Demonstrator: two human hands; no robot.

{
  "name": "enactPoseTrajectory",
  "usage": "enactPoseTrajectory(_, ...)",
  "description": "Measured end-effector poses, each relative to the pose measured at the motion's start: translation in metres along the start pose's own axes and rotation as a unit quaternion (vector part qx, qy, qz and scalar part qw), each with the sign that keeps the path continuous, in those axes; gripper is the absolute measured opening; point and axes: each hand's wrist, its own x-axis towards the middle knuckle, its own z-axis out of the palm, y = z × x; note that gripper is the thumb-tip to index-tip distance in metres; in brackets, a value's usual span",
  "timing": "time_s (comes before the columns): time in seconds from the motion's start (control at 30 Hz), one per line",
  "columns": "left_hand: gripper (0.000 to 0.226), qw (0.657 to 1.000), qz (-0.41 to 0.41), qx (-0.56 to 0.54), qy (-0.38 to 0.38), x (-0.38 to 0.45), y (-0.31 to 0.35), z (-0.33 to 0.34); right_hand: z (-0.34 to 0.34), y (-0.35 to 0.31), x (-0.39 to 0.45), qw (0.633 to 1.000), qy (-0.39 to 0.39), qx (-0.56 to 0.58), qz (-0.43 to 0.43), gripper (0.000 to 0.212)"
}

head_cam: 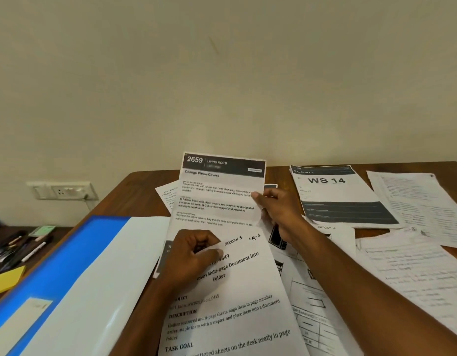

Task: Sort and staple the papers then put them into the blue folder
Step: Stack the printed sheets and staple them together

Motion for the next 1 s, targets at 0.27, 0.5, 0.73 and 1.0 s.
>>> enactPoseTrajectory(0.27,0.016,1.0,-0.018,0.021,0.011,-0.002,-0.004,-0.006,-0.014,-0.033,-0.001,0.985,0.044,0.166,0.007,0.011)
enactPoseTrajectory(0.5,0.011,0.999,-0.012,0.037,0.001,-0.003,-0.003,-0.004,-0.036,-0.051,0.008,0.973,0.042,0.227,-0.016,0.015)
enactPoseTrajectory(0.73,0.01,0.999,-0.004,0.009,0.035,-0.003,-0.006,-0.005,-0.061,-0.052,-0.006,0.983,0.012,0.181,0.004,0.009)
enactPoseTrajectory(1.0,0.018,0.996,0.024,-0.075,0.049,-0.005,-0.002,0.005,-0.129,-0.009,-0.04,0.998,0.033,-0.06,0.0,0.018)
